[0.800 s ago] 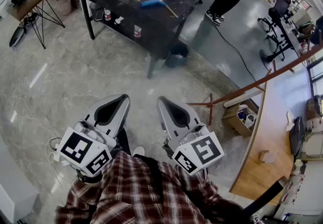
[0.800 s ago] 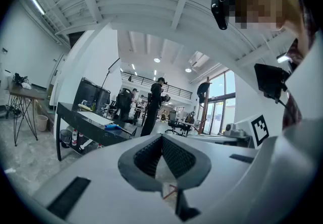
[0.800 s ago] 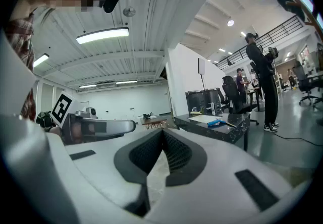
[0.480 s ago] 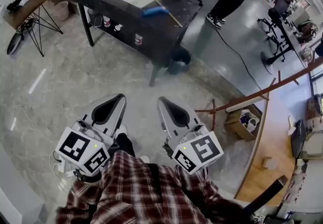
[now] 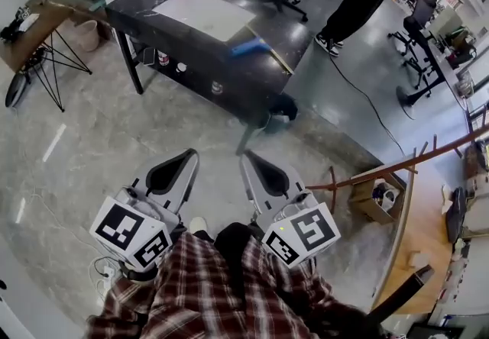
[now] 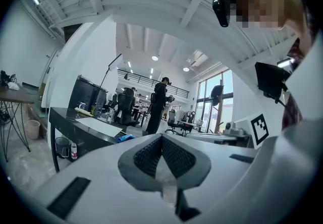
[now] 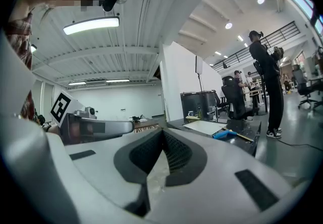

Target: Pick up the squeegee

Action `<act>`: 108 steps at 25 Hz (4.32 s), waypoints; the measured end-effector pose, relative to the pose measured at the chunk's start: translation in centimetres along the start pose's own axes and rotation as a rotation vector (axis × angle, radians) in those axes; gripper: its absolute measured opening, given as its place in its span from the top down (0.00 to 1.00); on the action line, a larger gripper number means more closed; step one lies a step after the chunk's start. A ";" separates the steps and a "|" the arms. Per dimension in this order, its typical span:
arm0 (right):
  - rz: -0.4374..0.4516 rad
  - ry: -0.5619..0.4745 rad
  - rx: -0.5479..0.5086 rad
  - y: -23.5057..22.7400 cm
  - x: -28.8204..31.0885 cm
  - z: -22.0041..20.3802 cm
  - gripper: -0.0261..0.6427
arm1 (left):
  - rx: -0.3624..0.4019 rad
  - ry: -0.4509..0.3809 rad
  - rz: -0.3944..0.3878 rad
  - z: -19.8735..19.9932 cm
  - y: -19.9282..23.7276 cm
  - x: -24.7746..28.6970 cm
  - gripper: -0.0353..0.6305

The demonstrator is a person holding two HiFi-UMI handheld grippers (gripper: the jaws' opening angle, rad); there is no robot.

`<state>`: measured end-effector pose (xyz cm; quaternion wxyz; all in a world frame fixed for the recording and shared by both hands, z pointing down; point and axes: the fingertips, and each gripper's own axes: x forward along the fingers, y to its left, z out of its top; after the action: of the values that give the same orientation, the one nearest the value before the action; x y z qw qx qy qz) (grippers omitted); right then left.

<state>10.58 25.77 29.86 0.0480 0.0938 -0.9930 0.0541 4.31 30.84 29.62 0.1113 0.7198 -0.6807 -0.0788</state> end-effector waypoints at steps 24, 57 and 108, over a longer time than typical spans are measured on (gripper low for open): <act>-0.019 -0.004 0.051 -25.3 19.0 5.0 0.94 | 0.016 0.033 -0.029 6.4 14.2 27.3 0.93; -0.461 0.052 0.150 -41.5 37.2 4.4 0.94 | 0.038 0.223 -0.476 8.4 31.1 48.7 0.93; -0.690 0.011 0.324 -44.9 25.5 0.2 0.94 | 0.221 0.821 -0.491 -10.8 26.0 53.3 0.63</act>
<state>-5.72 -22.74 36.78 0.0534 0.4286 -0.8813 0.1918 -14.63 -22.97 48.99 0.2716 0.8382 -0.3950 0.2601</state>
